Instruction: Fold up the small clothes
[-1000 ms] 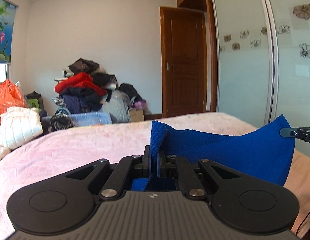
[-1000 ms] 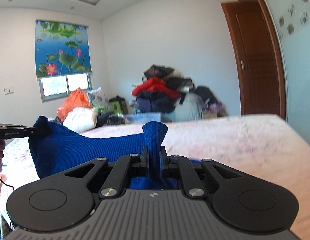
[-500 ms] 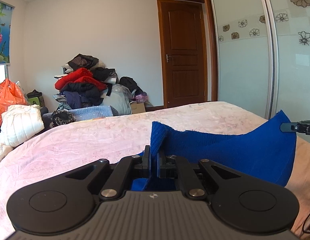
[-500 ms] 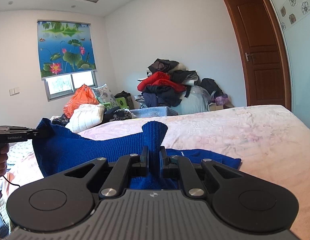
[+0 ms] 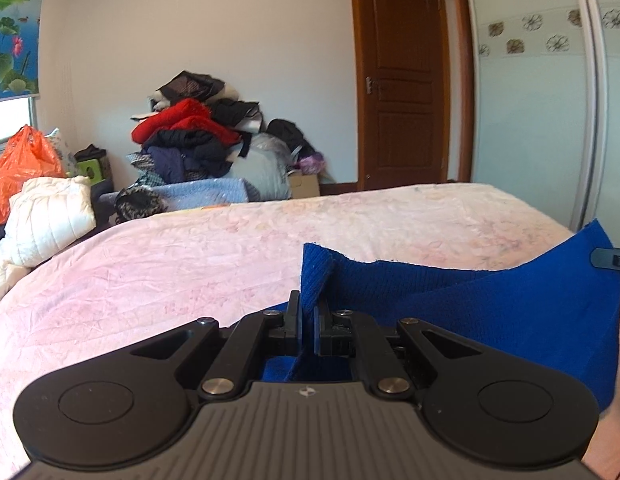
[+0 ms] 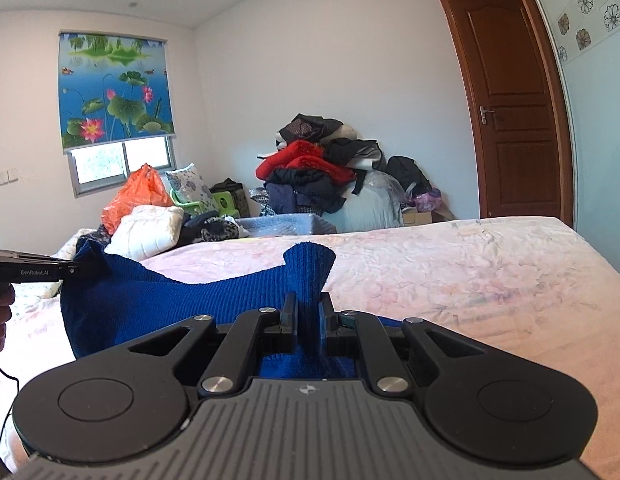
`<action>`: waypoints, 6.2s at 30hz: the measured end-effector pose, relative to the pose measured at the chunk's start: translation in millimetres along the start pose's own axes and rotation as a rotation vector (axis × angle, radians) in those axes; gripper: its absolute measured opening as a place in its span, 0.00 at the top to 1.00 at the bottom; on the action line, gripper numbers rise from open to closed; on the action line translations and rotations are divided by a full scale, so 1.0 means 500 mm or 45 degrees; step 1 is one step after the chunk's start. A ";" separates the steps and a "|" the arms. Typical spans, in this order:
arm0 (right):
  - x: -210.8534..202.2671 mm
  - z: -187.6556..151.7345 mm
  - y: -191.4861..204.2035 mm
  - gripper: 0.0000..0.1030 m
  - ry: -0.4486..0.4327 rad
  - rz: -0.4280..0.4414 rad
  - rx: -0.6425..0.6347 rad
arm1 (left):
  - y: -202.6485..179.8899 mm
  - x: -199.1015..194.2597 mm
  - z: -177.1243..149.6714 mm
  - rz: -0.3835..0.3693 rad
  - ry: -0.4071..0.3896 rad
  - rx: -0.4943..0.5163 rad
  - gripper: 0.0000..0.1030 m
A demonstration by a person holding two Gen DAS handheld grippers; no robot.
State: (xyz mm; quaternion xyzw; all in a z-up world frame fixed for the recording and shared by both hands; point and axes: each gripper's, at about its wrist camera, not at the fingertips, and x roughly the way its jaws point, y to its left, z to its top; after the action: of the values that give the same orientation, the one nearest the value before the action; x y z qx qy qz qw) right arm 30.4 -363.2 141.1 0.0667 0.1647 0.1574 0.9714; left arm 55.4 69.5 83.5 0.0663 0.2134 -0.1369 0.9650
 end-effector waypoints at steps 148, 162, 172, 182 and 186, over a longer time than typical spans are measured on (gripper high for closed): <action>0.470 -0.091 0.086 0.27 0.604 0.085 -0.212 | -0.012 0.393 -0.067 0.140 0.400 0.097 0.98; 0.439 -0.140 0.123 0.01 0.517 -0.049 -0.228 | -0.046 0.380 -0.112 0.260 0.251 0.134 0.98; 0.429 -0.152 0.123 0.01 0.464 -0.071 -0.214 | -0.073 0.380 -0.126 0.336 0.200 0.234 0.98; 0.425 -0.154 0.131 0.00 0.455 -0.089 -0.225 | -0.093 0.385 -0.132 0.393 0.203 0.324 0.98; 0.429 -0.154 0.130 0.00 0.467 -0.083 -0.216 | -0.141 0.398 -0.150 0.513 0.205 0.554 0.98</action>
State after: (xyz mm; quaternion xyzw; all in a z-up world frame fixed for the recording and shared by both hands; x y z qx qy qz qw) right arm 177.9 -225.8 16.7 -0.0507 0.3269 0.1488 0.9319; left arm 178.4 -30.9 -74.4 0.3231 0.2375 0.0204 0.9158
